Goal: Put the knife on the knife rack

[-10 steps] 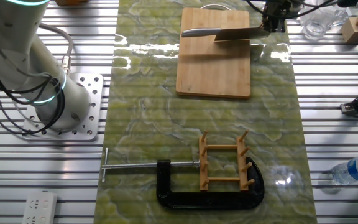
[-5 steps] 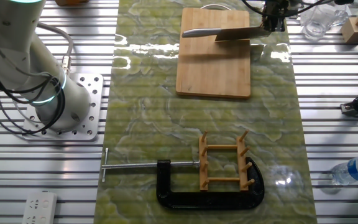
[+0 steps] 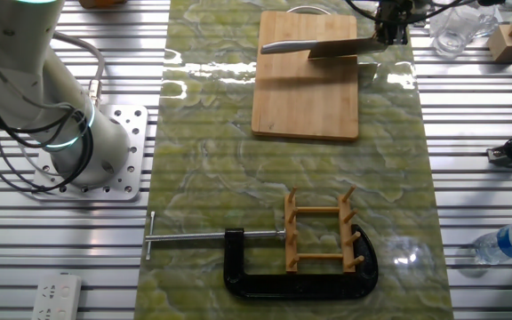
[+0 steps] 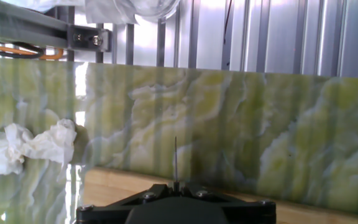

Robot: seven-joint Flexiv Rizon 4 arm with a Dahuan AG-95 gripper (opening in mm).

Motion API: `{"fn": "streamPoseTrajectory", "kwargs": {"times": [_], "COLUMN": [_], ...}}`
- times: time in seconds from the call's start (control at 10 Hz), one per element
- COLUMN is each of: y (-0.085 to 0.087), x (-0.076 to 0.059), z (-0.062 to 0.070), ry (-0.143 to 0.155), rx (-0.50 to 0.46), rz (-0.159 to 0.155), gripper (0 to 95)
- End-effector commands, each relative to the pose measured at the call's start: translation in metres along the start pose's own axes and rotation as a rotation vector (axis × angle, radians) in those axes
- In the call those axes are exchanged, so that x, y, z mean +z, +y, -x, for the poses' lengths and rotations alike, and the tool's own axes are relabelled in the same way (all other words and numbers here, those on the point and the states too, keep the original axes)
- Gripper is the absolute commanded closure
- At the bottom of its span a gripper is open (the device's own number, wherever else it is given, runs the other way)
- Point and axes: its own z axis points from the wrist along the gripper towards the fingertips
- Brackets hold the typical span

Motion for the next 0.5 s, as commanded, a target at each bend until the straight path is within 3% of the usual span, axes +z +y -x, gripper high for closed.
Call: {"fn": "streamPoseTrajectory", "kwargs": {"times": [0.1,0.5], "y": [0.0003,0.0004], "x": [0.0009,0.0009], "z": [0.0008,0.0010], "ry": [-0.016,-0.035], "rx": [0.000,-0.008], "rz": [0.004,0.002], "gripper": [95.0,95.0]}}
